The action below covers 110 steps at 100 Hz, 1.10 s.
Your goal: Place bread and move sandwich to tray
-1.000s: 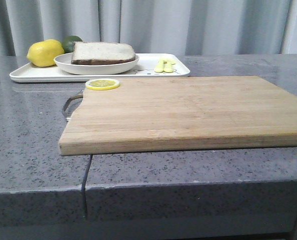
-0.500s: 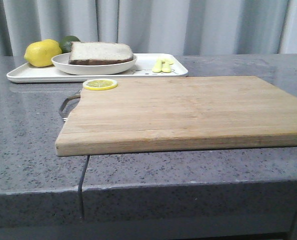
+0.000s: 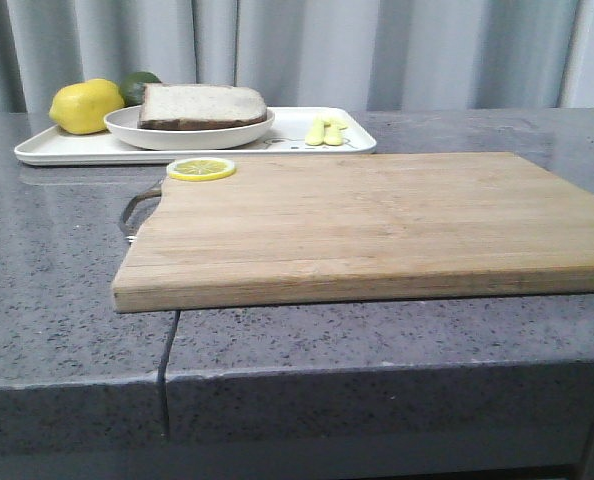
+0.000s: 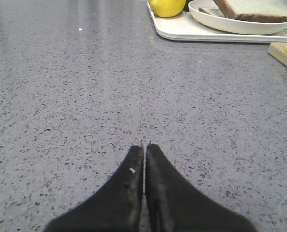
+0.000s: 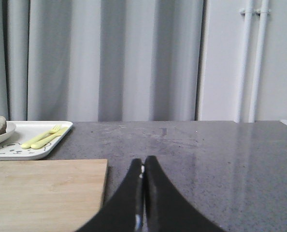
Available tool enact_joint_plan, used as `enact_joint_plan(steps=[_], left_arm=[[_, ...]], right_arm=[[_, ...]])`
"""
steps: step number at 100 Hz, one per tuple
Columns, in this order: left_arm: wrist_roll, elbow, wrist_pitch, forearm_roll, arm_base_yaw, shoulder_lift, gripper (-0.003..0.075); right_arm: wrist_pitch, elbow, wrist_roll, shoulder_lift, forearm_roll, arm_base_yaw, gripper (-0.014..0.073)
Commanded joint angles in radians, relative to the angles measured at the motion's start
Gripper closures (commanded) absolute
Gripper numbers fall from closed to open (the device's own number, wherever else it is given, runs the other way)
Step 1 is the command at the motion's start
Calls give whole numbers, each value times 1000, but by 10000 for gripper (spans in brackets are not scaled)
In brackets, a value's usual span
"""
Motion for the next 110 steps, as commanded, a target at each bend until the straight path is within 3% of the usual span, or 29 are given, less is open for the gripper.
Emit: enact_joint_plan(steps=[1,18,50,70,110], left_arm=[[-9,14,-55,-10,-3,-32,740],[-9,14,-55,-10,-3,-32,740],[-9,14,-55,-10,-3,-32,740],[-9,14,-55,-10,-3,-32,740],[-9,14,-55,-10,-3,-32,740]], right_arm=[[15,3,7,-30,-15,-10,653],[204,4,6,-35,-14,-11,653],[420,4,-68,-35,77,-11,653],[498,4,-71,-35,87,-11,653],[494,4,-71,-35,88,-11,653]])
